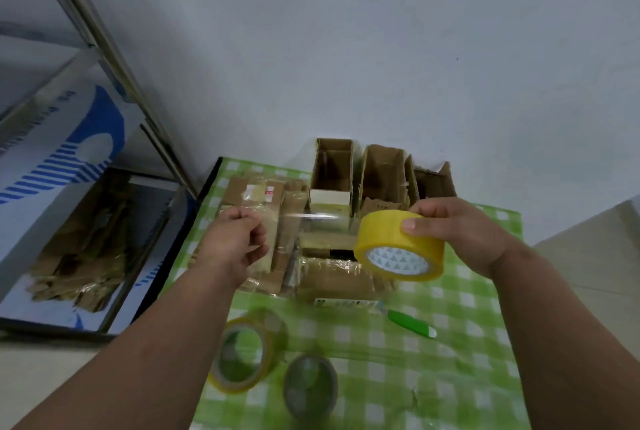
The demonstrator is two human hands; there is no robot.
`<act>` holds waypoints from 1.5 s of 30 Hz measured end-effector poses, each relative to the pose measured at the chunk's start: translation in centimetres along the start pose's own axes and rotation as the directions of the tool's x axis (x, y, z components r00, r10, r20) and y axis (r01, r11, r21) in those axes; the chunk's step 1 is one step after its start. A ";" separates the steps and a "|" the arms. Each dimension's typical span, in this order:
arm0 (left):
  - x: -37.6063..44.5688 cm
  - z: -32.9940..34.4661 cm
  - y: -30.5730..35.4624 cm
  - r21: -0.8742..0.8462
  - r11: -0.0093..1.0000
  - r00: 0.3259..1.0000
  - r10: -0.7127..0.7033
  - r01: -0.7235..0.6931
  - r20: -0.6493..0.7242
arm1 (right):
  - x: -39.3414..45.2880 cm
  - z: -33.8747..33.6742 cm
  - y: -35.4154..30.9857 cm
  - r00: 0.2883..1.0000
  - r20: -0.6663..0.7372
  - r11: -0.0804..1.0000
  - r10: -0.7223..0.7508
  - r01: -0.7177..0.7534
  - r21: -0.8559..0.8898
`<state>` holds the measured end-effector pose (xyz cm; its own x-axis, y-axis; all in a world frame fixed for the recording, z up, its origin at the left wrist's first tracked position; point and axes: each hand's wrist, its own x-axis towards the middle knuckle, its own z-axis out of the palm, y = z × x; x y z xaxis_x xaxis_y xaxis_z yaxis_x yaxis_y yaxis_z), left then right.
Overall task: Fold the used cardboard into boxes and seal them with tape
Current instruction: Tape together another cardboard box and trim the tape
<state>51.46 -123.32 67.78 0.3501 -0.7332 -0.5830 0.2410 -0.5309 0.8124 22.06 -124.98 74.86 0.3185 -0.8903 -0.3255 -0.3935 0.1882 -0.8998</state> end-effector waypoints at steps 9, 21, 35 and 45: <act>-1.0 2.9 -3.1 -0.086 0.988 0.991 -0.129 0.131 0.027 | 1.2 -3.2 3.2 0.997 -0.043 0.986 0.059 -0.065 -0.151; -0.4 4.8 -5.6 -0.113 0.978 0.975 -0.191 0.178 -0.113 | 3.7 -2.4 4.8 0.989 0.035 0.890 0.143 -0.113 -0.441; 1.6 5.5 -8.0 0.170 0.959 0.951 -0.179 0.226 -0.252 | 3.9 -2.4 5.7 0.987 -0.060 0.925 0.147 -0.159 -0.346; 1.0 7.0 -7.4 0.315 0.932 0.964 -0.102 0.179 -0.244 | 3.4 -2.7 7.1 0.987 -0.097 0.967 0.125 -0.144 -0.211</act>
<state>43.66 -123.14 61.15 0.5340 -0.5489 -0.6431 0.0020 -0.7598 0.6501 18.07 -127.82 68.14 0.1811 -0.8958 -0.4059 -0.6083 0.2223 -0.7619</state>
